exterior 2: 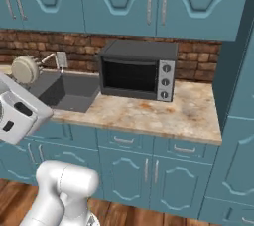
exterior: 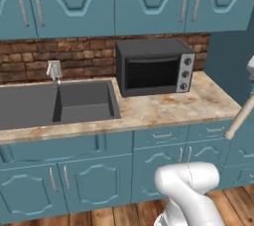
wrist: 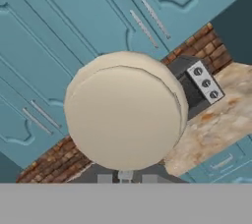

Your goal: Grab the spray bottle from the cabinet, then place it next to the cutting board for sanitizing. Then grab the dish brush from the countertop next to the sink and place it next to the cutting board.

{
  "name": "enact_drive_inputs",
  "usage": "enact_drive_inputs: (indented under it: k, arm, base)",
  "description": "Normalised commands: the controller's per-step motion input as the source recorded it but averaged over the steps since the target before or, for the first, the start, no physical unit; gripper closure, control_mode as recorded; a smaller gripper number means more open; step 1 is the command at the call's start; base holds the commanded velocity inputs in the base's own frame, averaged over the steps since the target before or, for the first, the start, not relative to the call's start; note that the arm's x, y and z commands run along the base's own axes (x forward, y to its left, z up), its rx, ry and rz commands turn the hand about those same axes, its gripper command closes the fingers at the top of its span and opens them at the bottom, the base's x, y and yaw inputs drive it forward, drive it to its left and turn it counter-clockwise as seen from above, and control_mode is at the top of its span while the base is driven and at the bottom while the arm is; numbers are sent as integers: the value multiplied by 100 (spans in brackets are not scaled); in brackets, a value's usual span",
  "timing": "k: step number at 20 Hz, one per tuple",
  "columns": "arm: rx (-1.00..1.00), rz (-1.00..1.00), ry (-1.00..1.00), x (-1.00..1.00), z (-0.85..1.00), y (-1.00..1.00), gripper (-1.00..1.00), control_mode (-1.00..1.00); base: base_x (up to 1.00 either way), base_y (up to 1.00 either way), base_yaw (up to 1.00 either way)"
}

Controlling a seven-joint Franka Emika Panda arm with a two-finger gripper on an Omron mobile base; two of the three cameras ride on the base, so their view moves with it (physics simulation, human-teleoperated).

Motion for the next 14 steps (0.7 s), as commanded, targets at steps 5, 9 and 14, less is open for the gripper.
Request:
enact_drive_inputs:
  k: [5,9,14]
  arm:
    - [0,0,0,0,0,0,100,100]
    - [0,0,0,0,0,0,100,100]
    - [0,0,0,0,0,0,100,100]
  base:
    - [-95,100,0]
    - [-91,100,0]
    - [-44,100,0]
